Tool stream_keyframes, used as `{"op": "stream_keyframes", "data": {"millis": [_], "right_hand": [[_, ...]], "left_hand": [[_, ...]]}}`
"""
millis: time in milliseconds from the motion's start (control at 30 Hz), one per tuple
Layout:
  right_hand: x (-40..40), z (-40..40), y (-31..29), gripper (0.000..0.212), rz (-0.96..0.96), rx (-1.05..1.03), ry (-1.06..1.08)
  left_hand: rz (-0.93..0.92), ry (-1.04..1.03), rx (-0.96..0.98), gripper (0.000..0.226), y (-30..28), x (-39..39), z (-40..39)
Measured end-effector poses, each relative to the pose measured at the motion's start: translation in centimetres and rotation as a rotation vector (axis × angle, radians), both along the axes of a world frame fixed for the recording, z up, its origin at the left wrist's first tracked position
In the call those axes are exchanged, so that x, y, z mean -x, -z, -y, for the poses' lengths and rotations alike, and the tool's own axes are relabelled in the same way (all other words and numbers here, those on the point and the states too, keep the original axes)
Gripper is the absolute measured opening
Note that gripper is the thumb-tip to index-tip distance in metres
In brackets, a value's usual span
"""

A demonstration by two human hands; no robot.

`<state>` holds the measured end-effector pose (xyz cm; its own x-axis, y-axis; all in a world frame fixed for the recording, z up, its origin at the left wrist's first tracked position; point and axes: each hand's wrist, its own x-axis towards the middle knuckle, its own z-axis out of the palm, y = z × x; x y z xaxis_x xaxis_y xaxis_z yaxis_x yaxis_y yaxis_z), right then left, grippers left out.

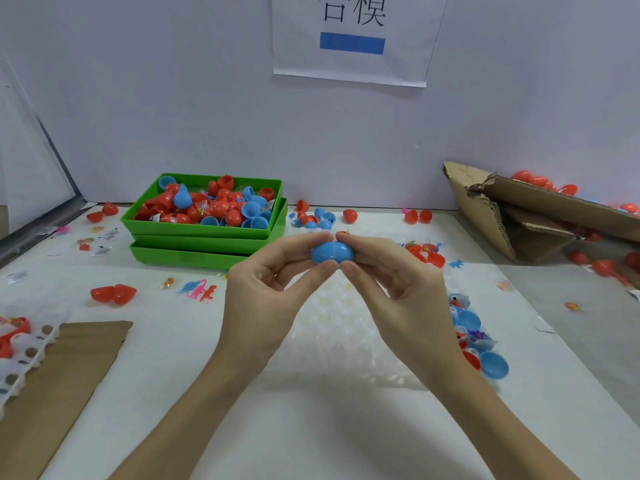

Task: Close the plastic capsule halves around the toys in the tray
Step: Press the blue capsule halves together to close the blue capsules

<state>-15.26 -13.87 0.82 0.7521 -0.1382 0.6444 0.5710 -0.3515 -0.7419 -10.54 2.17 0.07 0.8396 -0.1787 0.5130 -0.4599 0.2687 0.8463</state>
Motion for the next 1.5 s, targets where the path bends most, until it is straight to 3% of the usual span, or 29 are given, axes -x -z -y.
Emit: {"op": "stream_keyframes", "data": {"millis": [333,433,567,800,933,1267,1500], "right_hand": [[0.2,0.0,-0.4,0.035,-0.211,-0.303,-0.157],[0.0,-0.2,-0.4,0.031,-0.415,-0.547,-0.28],[-0.1,-0.1,-0.5,0.023,-0.621,-0.907,-0.529],[-0.2,0.0,-0.4,0.023,-0.701,-0.989,-0.671],[-0.1,-0.2,-0.2,0.036,-0.716,-1.12,-0.843],[-0.5,-1.1,1.0,0.039,-0.695,-1.162,-0.907],[-0.6,-1.7,1.2,0.049,-0.671,-1.159,-0.858]], "left_hand": [[0.139,-0.145,-0.06,0.035,0.5,0.2,0.1],[0.253,-0.252,-0.208,0.037,0.8,0.6,0.5],[0.351,-0.163,-0.365,0.052,0.9,0.4,0.4],[0.441,-0.32,-0.452,0.045,0.9,0.5,0.4],[0.447,-0.297,-0.457,0.039,0.9,0.5,0.4],[0.582,-0.328,-0.486,0.034,0.6,0.1,-0.1],[0.483,-0.292,-0.452,0.033,1.2,0.2,0.5]]}}
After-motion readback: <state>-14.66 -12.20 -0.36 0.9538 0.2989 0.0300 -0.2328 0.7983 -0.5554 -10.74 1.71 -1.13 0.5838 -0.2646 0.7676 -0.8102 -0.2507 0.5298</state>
